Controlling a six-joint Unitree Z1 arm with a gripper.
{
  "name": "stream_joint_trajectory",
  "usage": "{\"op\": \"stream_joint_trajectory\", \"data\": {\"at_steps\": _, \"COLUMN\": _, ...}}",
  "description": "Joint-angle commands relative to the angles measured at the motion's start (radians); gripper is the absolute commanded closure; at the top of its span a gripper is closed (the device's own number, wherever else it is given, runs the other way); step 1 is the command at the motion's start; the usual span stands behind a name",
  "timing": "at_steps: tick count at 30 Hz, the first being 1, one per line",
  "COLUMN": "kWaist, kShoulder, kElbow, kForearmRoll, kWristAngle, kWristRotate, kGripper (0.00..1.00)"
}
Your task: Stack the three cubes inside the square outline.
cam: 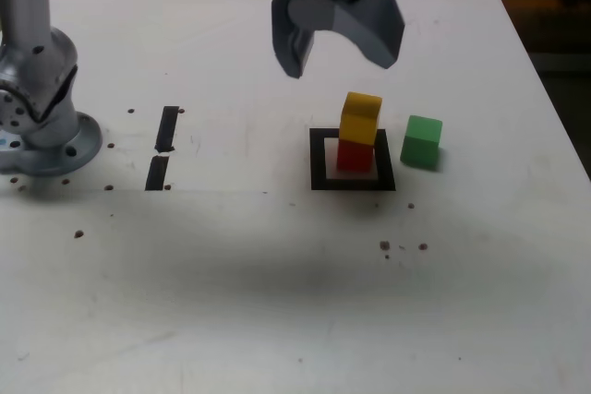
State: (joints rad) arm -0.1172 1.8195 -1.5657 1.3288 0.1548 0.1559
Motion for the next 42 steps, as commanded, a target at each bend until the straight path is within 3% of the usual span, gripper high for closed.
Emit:
{"op": "stream_joint_trajectory", "data": {"at_steps": 1, "kWaist": 0.001, "kShoulder": -0.002, "kElbow": -0.037, "kForearmRoll": 0.013, "kWristAngle": 0.013, "kWristRotate": 0.009, "kGripper": 0.0}}
{"op": "stream_joint_trajectory", "data": {"at_steps": 12, "kWaist": -0.009, "kShoulder": 0.069, "kElbow": -0.287, "kForearmRoll": 0.21, "kWristAngle": 0.085, "kWristRotate": 0.058, "kGripper": 0.01}}
{"op": "stream_joint_trajectory", "data": {"at_steps": 18, "kWaist": -0.019, "kShoulder": 0.149, "kElbow": -0.453, "kForearmRoll": 0.298, "kWristAngle": 0.082, "kWristRotate": 0.106, "kGripper": 0.01}}
{"op": "stream_joint_trajectory", "data": {"at_steps": 25, "kWaist": -0.022, "kShoulder": 0.241, "kElbow": -0.56, "kForearmRoll": 0.307, "kWristAngle": 0.044, "kWristRotate": 0.129, "kGripper": 0.01}}
{"op": "stream_joint_trajectory", "data": {"at_steps": 42, "kWaist": -0.029, "kShoulder": 0.401, "kElbow": -0.613, "kForearmRoll": 0.286, "kWristAngle": 0.021, "kWristRotate": 0.133, "kGripper": 0.01}}
